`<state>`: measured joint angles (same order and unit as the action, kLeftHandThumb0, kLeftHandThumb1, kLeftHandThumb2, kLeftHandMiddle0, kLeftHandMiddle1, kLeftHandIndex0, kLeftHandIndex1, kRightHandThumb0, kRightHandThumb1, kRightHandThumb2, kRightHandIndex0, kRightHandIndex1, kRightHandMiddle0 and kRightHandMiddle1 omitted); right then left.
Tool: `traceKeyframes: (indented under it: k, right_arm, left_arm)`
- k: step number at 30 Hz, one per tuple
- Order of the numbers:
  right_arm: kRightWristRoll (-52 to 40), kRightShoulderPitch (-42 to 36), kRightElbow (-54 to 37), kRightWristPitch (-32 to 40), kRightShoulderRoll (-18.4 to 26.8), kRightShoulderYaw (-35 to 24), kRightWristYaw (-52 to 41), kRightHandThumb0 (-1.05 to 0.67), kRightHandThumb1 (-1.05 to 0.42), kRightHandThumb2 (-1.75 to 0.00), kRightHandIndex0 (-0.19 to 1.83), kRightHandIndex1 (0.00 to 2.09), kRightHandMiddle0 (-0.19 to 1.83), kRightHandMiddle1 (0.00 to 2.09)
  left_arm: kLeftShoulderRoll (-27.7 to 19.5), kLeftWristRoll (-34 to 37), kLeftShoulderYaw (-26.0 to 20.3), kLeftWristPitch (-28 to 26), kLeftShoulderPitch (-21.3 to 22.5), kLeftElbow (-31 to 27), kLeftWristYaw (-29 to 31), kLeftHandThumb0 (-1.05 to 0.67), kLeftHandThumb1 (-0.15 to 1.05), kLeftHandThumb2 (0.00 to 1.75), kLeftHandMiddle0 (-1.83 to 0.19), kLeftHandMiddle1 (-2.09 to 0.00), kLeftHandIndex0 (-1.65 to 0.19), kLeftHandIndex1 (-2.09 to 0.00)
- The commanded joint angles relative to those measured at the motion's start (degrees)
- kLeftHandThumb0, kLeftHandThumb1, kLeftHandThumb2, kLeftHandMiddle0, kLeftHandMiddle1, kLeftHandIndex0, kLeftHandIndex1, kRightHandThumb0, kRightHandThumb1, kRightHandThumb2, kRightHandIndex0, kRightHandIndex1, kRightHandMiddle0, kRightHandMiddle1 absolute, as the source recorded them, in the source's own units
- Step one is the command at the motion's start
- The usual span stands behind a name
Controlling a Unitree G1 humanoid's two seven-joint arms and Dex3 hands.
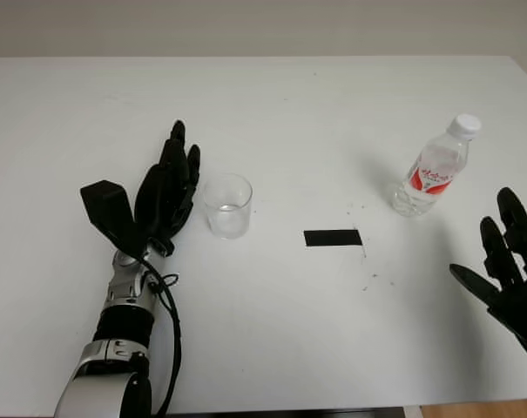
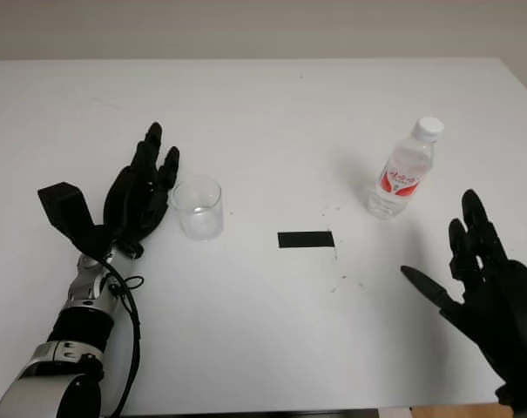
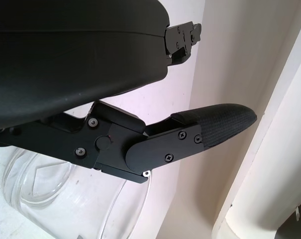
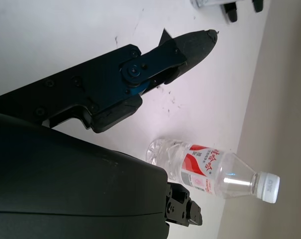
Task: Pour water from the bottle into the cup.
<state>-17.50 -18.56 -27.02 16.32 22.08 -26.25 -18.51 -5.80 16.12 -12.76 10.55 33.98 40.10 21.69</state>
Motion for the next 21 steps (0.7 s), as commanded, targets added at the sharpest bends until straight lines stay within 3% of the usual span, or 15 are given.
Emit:
traceKeyframes:
  k: [1, 12, 21]
  right_arm:
    - [1.5, 1.52, 1.42, -0.36, 1.07, 1.08, 0.32, -0.82, -0.87, -0.05, -0.19, 0.0, -0.19, 0.0]
    - [7.27, 9.39, 9.25, -4.3, 1.47, 5.3, 0.95, -0.89, -0.87, -0.05, -0.19, 0.0, -0.19, 0.0]
    - [8.99, 15.42, 17.26, -8.39, -0.8, 7.27, 4.61, -0.88, -0.89, -0.06, -0.19, 0.0, -0.19, 0.0]
  left_arm:
    - [-0.34, -0.13, 0.16, -0.17, -0.77, -0.62, -0.01, -0.86, 1.05, 0.72, 0.17, -0.05, 0.19, 0.0]
    - [0.32, 0.18, -0.06, 0.79, -0.93, -0.18, 0.02, -0.85, 1.05, 0.71, 0.17, -0.05, 0.19, 0.0]
    - [0.12, 0.2, -0.03, 0.12, -1.81, -1.66, -0.19, -0.85, 1.05, 0.72, 0.17, -0.06, 0.19, 0.0]
